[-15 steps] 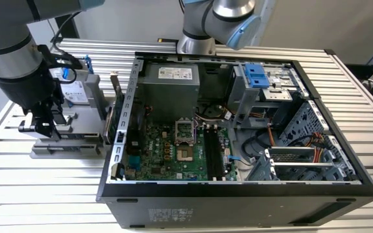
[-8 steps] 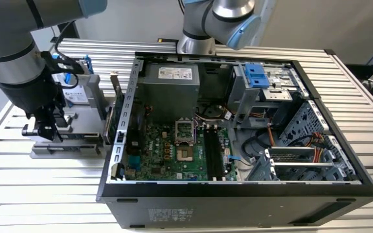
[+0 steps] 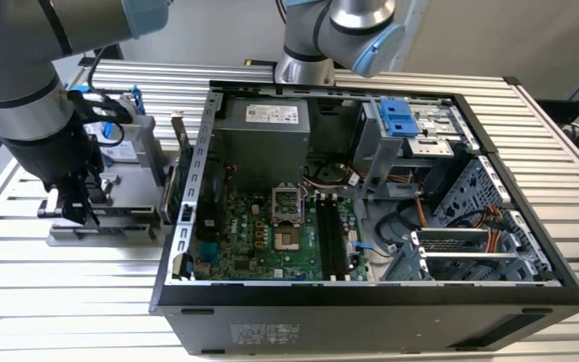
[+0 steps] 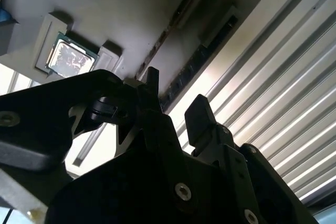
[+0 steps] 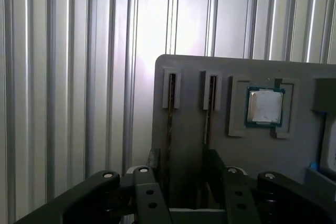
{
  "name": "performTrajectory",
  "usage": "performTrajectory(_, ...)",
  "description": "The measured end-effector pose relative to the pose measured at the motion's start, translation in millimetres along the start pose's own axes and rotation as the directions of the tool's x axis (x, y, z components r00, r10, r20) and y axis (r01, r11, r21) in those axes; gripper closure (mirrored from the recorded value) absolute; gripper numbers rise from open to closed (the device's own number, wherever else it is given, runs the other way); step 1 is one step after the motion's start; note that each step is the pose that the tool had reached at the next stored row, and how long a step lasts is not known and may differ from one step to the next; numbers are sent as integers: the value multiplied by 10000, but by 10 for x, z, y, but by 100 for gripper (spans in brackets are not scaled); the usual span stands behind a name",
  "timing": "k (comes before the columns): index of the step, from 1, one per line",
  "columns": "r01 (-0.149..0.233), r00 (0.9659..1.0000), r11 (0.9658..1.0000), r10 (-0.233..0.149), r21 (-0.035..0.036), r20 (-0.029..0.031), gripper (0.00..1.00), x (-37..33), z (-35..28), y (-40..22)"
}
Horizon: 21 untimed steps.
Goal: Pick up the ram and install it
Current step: 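Pick up the ram and move it above insertion slot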
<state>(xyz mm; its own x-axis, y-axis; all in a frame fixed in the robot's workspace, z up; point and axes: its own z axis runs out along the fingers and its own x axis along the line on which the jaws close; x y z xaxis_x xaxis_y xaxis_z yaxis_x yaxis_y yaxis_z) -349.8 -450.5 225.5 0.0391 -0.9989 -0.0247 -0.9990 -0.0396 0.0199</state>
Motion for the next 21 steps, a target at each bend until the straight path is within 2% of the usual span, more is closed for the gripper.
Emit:
performTrajectory(4, -27, 10000, 10000, 27, -21, 2, 0, 26, 58, 0)
performTrajectory(21, -82, 10000, 10000, 82, -19, 4, 0, 72, 334, -4)
